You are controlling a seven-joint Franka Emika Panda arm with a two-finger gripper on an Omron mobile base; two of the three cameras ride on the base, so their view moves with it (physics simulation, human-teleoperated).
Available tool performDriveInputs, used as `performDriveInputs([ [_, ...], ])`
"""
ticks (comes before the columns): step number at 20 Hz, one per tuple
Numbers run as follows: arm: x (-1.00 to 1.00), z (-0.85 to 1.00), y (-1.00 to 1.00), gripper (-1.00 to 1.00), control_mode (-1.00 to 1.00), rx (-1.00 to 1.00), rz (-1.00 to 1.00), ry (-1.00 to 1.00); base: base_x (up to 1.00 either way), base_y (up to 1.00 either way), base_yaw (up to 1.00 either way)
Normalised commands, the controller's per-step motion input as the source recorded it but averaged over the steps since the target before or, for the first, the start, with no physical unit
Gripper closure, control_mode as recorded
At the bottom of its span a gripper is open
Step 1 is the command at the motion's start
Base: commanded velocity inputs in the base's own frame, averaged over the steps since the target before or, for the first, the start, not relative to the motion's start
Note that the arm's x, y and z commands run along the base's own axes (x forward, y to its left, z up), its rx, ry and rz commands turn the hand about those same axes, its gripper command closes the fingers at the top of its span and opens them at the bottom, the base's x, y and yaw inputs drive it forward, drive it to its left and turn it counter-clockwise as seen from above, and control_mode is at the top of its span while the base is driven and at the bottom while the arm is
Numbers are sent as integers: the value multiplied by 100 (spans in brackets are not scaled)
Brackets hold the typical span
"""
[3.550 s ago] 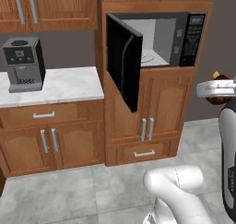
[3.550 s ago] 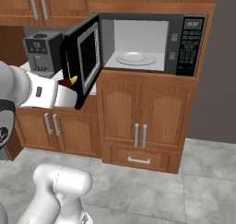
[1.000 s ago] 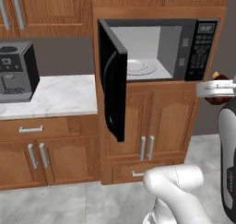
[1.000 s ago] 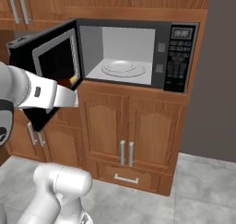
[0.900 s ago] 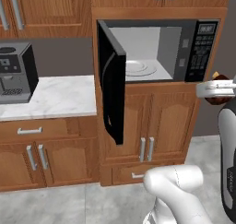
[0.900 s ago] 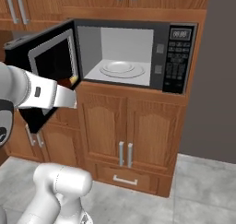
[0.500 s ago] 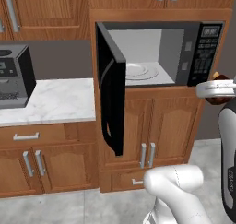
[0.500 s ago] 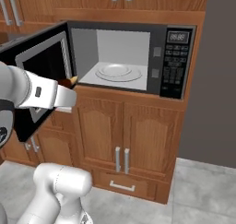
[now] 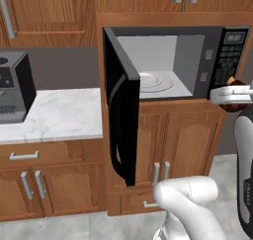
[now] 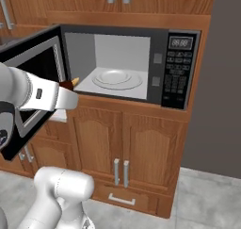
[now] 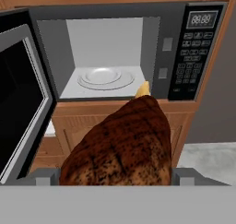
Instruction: Transport the steak from the fridge to the microwave and turn on the microwave.
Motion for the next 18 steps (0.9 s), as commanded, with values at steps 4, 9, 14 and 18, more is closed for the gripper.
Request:
performDriveInputs([
  [4,0,0,0,100,100,0,0,0,35,0,0],
  [9,0,0,0,100,100,0,0,0,43,0,0],
  [14,0,0,0,100,100,0,0,0,44,0,0],
  [18,0,0,0,100,100,0,0,0,12,0,0],
])
